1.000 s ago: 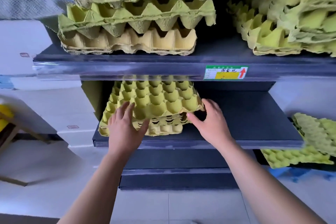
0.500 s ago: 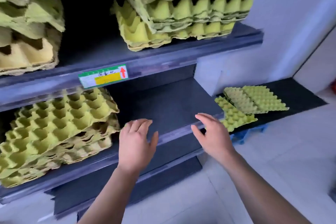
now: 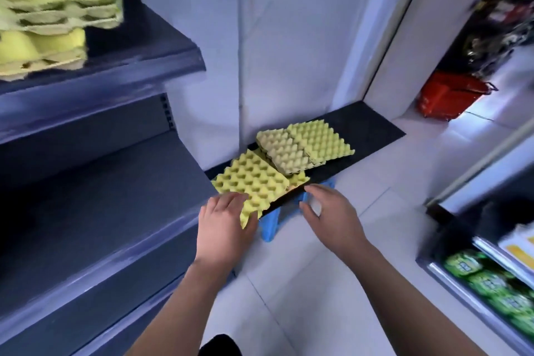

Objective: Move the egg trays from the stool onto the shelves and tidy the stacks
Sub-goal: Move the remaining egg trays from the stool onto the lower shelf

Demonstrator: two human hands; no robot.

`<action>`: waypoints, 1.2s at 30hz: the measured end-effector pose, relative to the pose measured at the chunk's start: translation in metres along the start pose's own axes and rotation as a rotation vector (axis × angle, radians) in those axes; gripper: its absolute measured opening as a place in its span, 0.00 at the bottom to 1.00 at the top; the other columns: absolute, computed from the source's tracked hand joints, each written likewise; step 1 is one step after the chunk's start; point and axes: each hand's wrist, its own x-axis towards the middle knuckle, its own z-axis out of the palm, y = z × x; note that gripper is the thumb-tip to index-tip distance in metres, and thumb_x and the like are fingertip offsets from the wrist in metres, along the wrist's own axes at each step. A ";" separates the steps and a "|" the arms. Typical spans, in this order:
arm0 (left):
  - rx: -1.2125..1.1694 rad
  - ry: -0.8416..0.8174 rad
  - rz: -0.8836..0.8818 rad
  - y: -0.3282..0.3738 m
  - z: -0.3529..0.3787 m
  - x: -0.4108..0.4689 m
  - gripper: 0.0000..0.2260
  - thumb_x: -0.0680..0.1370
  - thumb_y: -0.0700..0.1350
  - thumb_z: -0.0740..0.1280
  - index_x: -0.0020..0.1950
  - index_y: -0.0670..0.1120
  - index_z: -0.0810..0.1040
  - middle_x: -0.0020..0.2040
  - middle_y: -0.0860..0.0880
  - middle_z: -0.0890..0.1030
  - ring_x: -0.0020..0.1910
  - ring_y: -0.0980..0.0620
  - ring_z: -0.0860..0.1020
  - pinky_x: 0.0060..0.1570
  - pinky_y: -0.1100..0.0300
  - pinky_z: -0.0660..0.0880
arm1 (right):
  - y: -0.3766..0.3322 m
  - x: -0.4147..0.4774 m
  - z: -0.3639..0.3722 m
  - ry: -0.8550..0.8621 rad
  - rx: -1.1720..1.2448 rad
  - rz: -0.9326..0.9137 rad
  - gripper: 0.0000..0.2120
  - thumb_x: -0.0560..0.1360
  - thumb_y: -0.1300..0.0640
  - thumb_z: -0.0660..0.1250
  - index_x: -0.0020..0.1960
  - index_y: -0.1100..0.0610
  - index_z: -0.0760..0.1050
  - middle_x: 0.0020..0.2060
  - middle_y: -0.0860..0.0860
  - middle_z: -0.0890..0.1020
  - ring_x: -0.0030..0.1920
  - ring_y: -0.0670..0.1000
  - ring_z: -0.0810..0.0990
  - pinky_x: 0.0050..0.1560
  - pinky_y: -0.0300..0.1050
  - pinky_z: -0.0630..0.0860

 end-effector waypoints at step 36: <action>-0.052 -0.508 -0.326 0.184 0.403 0.423 0.21 0.77 0.53 0.65 0.69 0.50 0.72 0.66 0.51 0.74 0.67 0.48 0.68 0.66 0.54 0.65 | 0.436 0.448 -0.016 -0.338 -0.047 0.301 0.20 0.78 0.52 0.62 0.69 0.56 0.70 0.66 0.49 0.74 0.64 0.49 0.72 0.60 0.36 0.64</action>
